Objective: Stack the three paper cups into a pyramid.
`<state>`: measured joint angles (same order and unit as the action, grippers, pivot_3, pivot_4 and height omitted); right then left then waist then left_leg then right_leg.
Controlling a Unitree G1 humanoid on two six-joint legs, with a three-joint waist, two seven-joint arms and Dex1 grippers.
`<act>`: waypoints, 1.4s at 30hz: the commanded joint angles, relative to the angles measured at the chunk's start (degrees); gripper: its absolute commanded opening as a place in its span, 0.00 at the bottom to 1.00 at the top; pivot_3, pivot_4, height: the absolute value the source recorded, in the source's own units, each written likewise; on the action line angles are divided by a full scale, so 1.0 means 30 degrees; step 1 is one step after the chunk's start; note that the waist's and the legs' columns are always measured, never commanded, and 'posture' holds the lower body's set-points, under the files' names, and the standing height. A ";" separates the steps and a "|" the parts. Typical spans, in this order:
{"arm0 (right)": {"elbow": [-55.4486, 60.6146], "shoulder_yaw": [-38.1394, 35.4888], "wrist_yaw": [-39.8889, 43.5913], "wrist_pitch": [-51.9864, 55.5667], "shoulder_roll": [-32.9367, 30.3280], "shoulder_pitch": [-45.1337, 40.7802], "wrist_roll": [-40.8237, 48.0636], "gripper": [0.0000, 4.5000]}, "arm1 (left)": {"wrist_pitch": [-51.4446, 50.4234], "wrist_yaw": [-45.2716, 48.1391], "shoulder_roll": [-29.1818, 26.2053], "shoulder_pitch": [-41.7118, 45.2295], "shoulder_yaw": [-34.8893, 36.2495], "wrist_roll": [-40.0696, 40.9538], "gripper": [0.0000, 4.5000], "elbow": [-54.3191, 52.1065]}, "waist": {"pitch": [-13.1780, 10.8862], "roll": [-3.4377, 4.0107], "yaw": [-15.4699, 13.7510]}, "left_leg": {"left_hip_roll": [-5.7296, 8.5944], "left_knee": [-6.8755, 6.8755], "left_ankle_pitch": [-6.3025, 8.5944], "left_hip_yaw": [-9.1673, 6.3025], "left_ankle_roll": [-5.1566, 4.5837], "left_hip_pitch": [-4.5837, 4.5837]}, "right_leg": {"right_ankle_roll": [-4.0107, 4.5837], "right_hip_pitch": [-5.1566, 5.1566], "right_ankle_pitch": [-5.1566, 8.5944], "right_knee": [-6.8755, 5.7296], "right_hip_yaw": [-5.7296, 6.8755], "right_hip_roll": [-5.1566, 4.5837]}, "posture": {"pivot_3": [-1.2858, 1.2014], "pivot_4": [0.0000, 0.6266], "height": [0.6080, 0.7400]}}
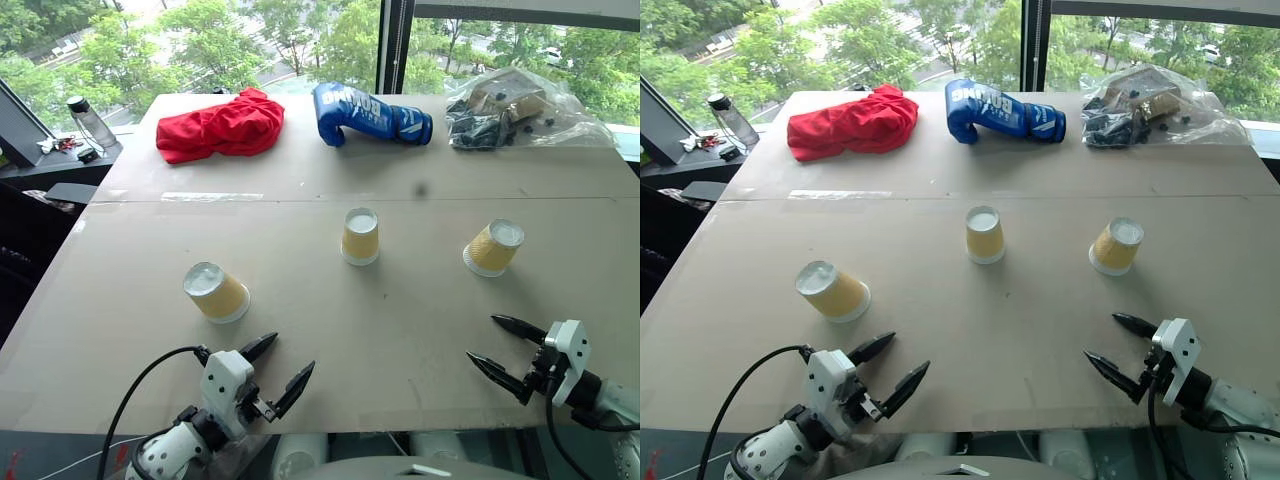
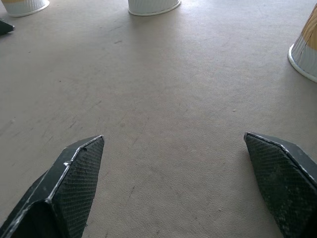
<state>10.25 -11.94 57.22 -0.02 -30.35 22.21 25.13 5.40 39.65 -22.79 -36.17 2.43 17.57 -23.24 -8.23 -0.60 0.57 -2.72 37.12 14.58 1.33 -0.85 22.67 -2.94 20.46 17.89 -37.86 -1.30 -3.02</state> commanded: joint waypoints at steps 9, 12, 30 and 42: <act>-0.0451 0.0117 0.0188 -0.0839 -0.0086 -0.0218 -0.0035 1.00 | 0.1480 0.0873 -0.0010 0.0826 -0.0166 0.0291 1.00 0.1980 | 0.0030 0.0035 -0.0032 | 0.0026 0.0007 0.0000 0.0002 0.0000 -0.0009 | -0.0011 -0.0004 -0.0007 -0.0009 0.0024 0.0002 | 0.52 0.24 1.00; -0.0440 0.0181 0.0154 -0.0817 -0.0069 -0.0262 -0.0044 1.00 | 0.1613 0.1007 -0.0038 0.0905 -0.0128 0.0333 1.00 0.2171 | 0.0060 0.0076 -0.0035 | 0.0028 0.0007 0.0000 0.0001 -0.0001 -0.0012 | -0.0013 -0.0005 -0.0008 -0.0009 0.0025 0.0002 | 0.52 0.24 1.00; -0.0698 0.0473 -0.0329 -0.0918 0.0276 -0.1114 0.0187 1.00 | 0.2704 0.2122 -0.0301 0.1296 -0.0268 0.0863 1.00 0.1692 | 0.0085 0.0085 -0.0035 | 0.0035 0.0008 -0.0001 0.0000 0.0000 -0.0008 | -0.0035 -0.0004 -0.0020 -0.0009 0.0030 0.0005 | 0.52 0.24 1.00; -0.1700 -0.2071 -0.2287 -0.1064 0.0460 -0.3400 0.1175 1.00 | -0.5339 0.1777 -0.4533 0.6930 0.0728 0.6479 1.00 -0.4790 | 0.0067 0.0072 0.0010 | 0.0036 0.0014 -0.0002 -0.0011 0.0001 -0.0003 | -0.0062 -0.0004 -0.0037 -0.0027 0.0037 0.0015 | 0.52 0.24 1.00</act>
<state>4.86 -16.50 50.90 -2.75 -28.88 12.35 27.65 -6.91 45.77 -34.98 -16.66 2.40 33.00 -33.73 -8.03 -0.39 0.60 -2.61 37.16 14.57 1.28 -0.85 22.66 -3.13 20.45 17.78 -37.95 -1.17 -2.96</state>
